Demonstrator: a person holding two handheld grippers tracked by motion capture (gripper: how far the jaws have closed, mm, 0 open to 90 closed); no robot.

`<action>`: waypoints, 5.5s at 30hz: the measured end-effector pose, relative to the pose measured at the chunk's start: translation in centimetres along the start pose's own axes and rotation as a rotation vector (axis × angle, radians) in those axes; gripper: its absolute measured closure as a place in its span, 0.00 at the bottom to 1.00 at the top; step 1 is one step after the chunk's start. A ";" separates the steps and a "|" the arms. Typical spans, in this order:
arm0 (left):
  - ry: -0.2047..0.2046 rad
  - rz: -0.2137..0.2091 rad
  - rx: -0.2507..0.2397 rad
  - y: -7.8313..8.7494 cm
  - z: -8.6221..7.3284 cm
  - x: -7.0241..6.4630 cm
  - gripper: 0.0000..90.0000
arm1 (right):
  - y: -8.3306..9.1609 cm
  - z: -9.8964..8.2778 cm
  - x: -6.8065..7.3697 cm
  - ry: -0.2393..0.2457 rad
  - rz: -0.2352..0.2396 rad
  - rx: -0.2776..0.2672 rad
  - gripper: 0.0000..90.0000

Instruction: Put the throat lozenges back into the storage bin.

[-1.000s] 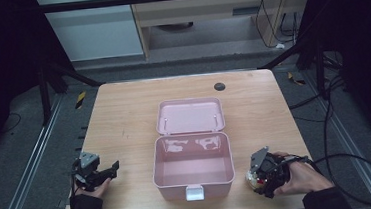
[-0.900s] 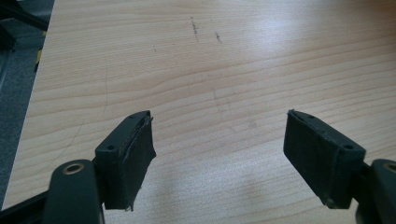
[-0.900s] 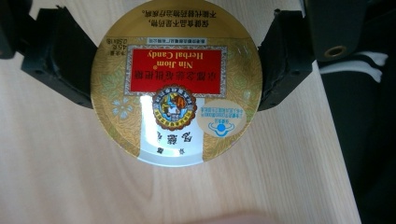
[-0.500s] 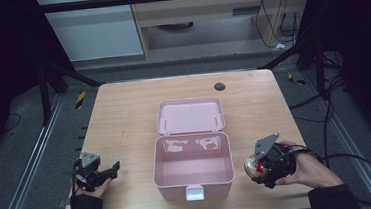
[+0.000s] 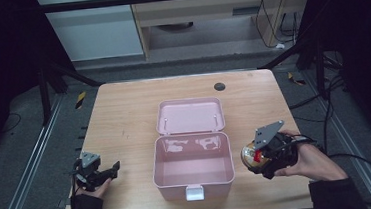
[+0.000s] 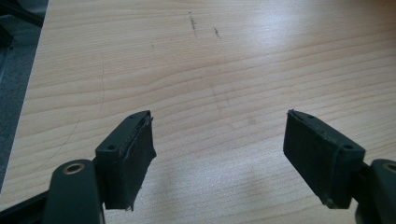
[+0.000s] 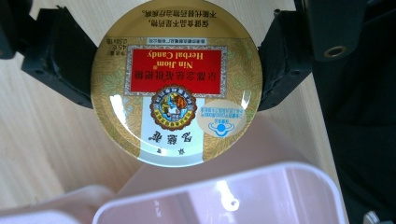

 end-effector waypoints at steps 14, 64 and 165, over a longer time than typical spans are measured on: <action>-0.002 -0.003 0.005 -0.1 -0.1 0.0 0.26 | 1.2 4.0 -0.2 0.031 0.004 -0.038 0.23; -0.001 0.000 -0.003 0.0 0.1 0.1 0.27 | -6.4 7.8 1.6 0.116 0.072 0.075 0.23; 0.000 0.002 -0.016 0.3 0.2 0.2 0.30 | -1.7 -6.0 -7.7 -0.629 -0.513 -0.406 0.08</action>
Point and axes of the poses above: each handheld gripper's, and its own axes: y roughly backward along the jaws, z roughly out of its top, x roughly to its left, the point moved 9 cm from there along -y, roughly forward along the jaws, and after that the axes turned 2 degrees about -y, right-handed, at the moved point
